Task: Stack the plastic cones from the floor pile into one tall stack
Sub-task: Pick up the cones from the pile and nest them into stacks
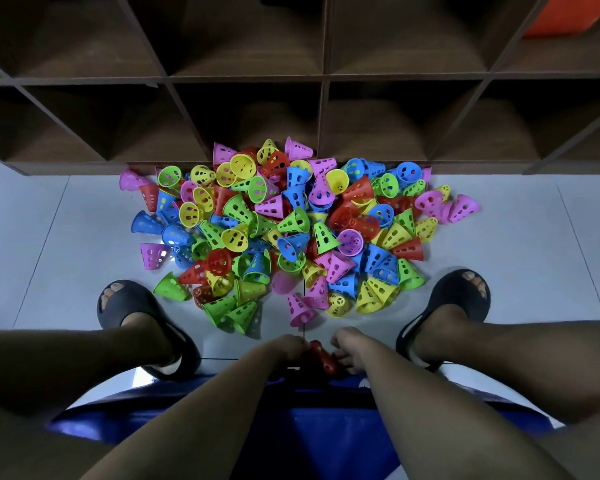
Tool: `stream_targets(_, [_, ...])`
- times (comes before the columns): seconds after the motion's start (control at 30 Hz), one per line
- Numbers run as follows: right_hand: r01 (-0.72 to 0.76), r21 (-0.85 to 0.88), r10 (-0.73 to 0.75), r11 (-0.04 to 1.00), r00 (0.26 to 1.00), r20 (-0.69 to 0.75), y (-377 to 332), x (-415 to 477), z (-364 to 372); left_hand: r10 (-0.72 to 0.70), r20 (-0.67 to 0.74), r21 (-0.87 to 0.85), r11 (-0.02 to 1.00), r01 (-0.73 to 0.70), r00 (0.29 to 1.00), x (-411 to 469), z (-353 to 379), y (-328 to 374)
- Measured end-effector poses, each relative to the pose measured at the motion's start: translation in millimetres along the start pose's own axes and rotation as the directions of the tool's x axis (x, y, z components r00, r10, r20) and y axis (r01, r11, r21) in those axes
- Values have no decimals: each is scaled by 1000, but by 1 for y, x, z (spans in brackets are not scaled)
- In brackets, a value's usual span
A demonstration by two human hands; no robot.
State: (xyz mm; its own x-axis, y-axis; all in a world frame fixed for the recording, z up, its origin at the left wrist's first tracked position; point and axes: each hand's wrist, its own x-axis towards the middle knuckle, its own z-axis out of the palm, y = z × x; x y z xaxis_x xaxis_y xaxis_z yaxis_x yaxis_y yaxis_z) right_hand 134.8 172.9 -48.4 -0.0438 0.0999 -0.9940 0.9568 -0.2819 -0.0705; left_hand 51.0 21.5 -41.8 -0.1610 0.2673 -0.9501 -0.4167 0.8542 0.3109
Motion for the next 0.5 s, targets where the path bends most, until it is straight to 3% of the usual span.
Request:
stream_targets(0.3, [7, 250, -26, 968, 997, 73, -11, -12, 7, 0, -122, -197, 980, -24, 993, 13, -7, -2])
stream_targets(0.5, [-4, 204, -11, 979, 998, 68, -8, -12, 5, -2, -96, -414, 910, -38, 995, 14, -6, 1])
